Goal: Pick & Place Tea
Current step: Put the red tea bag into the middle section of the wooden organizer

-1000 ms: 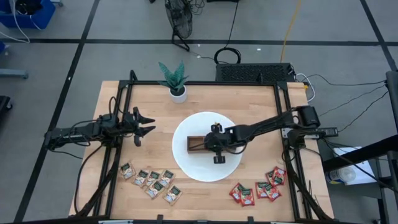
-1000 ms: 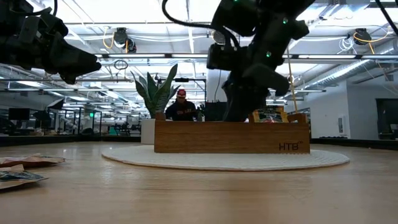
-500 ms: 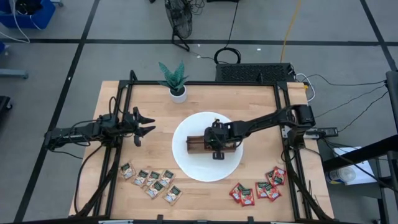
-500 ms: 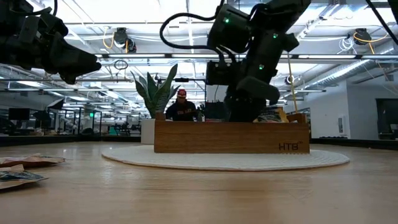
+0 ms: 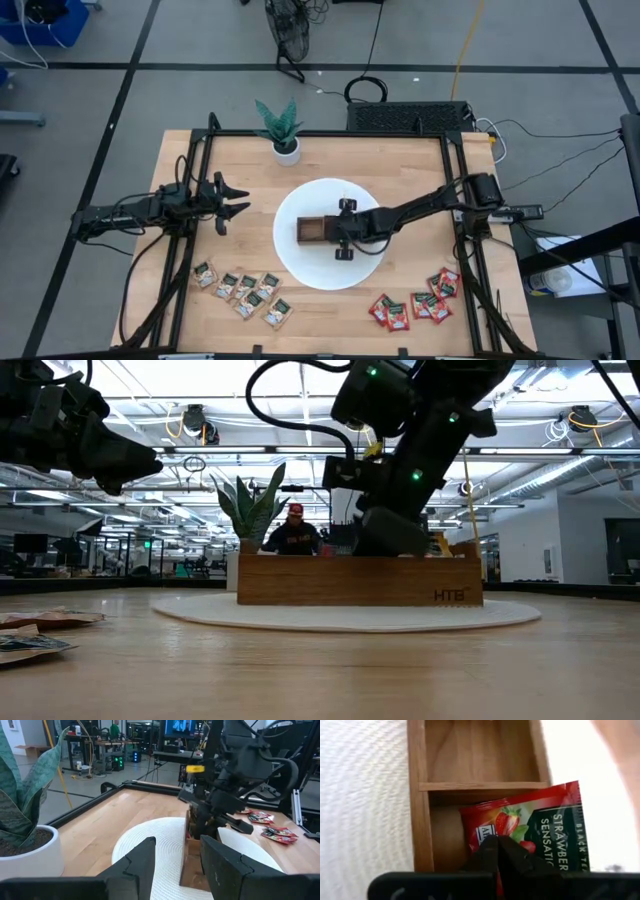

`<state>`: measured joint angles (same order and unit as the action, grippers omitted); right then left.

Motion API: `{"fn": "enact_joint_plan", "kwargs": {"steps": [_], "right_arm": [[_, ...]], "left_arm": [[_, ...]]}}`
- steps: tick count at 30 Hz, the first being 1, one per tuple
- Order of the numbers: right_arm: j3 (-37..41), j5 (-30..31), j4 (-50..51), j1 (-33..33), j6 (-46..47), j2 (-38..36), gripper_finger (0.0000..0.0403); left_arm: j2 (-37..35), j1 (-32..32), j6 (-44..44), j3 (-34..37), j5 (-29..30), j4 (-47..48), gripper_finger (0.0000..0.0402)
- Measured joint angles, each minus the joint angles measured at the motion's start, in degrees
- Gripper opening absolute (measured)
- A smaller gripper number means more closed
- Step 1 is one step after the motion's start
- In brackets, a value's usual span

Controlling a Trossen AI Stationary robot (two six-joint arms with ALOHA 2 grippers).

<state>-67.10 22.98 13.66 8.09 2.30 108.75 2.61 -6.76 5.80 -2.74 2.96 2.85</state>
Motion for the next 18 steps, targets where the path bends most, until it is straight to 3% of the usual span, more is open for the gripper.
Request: {"fn": "enact_joint_plan", "kwargs": {"steps": [7, 18], "right_arm": [[0.0, 13.4, -0.6, 2.9, -0.5, 0.0, 0.0], [0.0, 14.5, -3.1, 4.5, -1.5, 0.0, 0.0]], "left_arm": [[0.0, 0.0, 0.0, 0.0, 0.0, 0.0, 0.0157], [0.0, 0.0, 0.0, 0.0, 0.0, 0.0, 0.0157]]}}
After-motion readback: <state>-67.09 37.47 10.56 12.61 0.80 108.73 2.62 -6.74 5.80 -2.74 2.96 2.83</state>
